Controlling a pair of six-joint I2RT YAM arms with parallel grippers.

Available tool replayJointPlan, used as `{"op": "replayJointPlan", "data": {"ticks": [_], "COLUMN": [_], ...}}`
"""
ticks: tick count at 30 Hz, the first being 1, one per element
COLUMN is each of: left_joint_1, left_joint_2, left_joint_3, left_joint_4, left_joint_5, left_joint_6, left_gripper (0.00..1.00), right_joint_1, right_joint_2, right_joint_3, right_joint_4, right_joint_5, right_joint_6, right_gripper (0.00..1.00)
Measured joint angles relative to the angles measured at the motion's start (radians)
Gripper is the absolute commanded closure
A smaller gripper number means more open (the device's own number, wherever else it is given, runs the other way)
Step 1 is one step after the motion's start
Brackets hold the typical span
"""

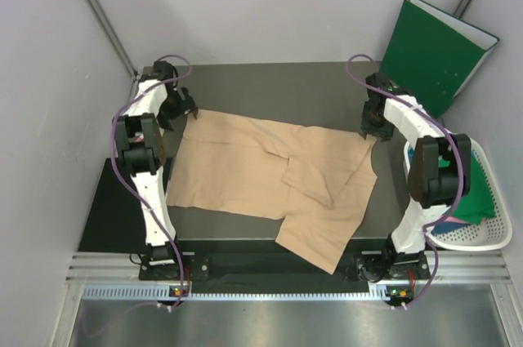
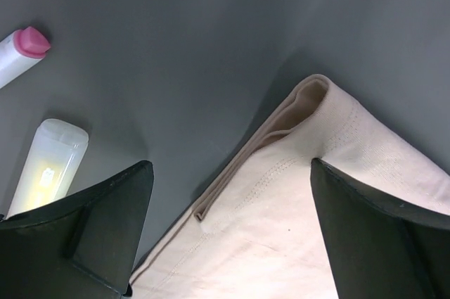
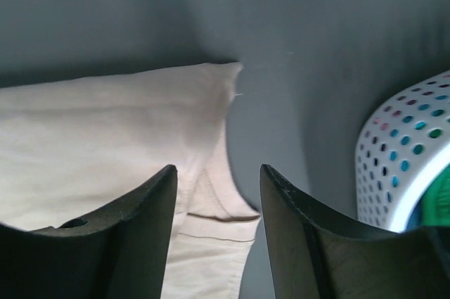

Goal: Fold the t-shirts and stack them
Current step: Fold the flattened tshirt in 1/3 of the way

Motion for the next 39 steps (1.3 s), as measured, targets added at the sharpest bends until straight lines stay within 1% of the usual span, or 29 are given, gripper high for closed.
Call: {"op": "replayJointPlan", "data": {"ticks": [3, 6, 7, 9, 10, 11, 13, 14, 16, 23, 26, 37, 38, 39], "left_joint_1": [0.0, -0.001, -0.001, -0.001, -0.001, -0.002, -0.002, -0.002, -0.002, -0.007, -0.007, -0.008, -0.008, -0.008], "left_joint_2": [0.011, 0.018, 0.018, 0.018, 0.018, 0.02, 0.03, 0.037, 0.048, 0.061, 0.079, 0.162, 0.175, 0.188], "left_joint_3": [0.002, 0.002, 0.002, 0.005, 0.005, 0.008, 0.019, 0.026, 0.039, 0.065, 0.092, 0.222, 0.241, 0.264], "left_joint_4": [0.0, -0.001, 0.0, 0.001, 0.002, 0.002, 0.002, 0.005, 0.005, 0.002, -0.004, 0.047, 0.056, 0.061], "left_joint_5": [0.0, 0.0, 0.001, 0.001, 0.001, 0.001, 0.012, 0.019, 0.04, 0.049, 0.054, 0.056, 0.056, 0.057], "left_joint_6": [-0.002, -0.002, -0.004, -0.007, -0.008, -0.01, -0.021, -0.023, -0.035, -0.045, -0.057, -0.135, -0.143, -0.152], "left_gripper": [0.06, 0.15, 0.23, 0.34, 0.47, 0.56, 0.72, 0.88, 1.0, 1.0, 1.0, 1.0, 0.94, 0.8], "right_joint_1": [-0.024, -0.034, -0.035, -0.035, -0.035, -0.035, -0.035, -0.035, -0.035, -0.041, -0.042, -0.061, -0.064, -0.067], "right_joint_2": [0.008, 0.041, 0.053, 0.084, 0.096, 0.113, 0.145, 0.165, 0.175, 0.196, 0.238, 0.565, 0.591, 0.621], "right_joint_3": [0.0, -0.001, -0.002, -0.008, -0.008, -0.008, -0.008, -0.008, 0.002, 0.037, 0.103, 0.603, 0.647, 0.698], "right_joint_4": [0.002, 0.016, 0.021, 0.051, 0.057, 0.07, 0.092, 0.106, 0.115, 0.131, 0.137, 0.167, 0.165, 0.164], "right_joint_5": [0.019, 0.015, 0.009, -0.01, -0.021, -0.037, -0.063, -0.081, -0.102, -0.134, -0.135, -0.135, -0.136, -0.138], "right_joint_6": [0.0, 0.0, 0.0, 0.0, -0.001, 0.002, -0.003, 0.002, -0.004, -0.02, -0.027, -0.034, -0.034, -0.034], "right_gripper": [0.5, 0.51, 0.52, 0.63, 0.67, 0.79, 0.92, 1.0, 1.0, 1.0, 1.0, 1.0, 0.94, 0.88]}}
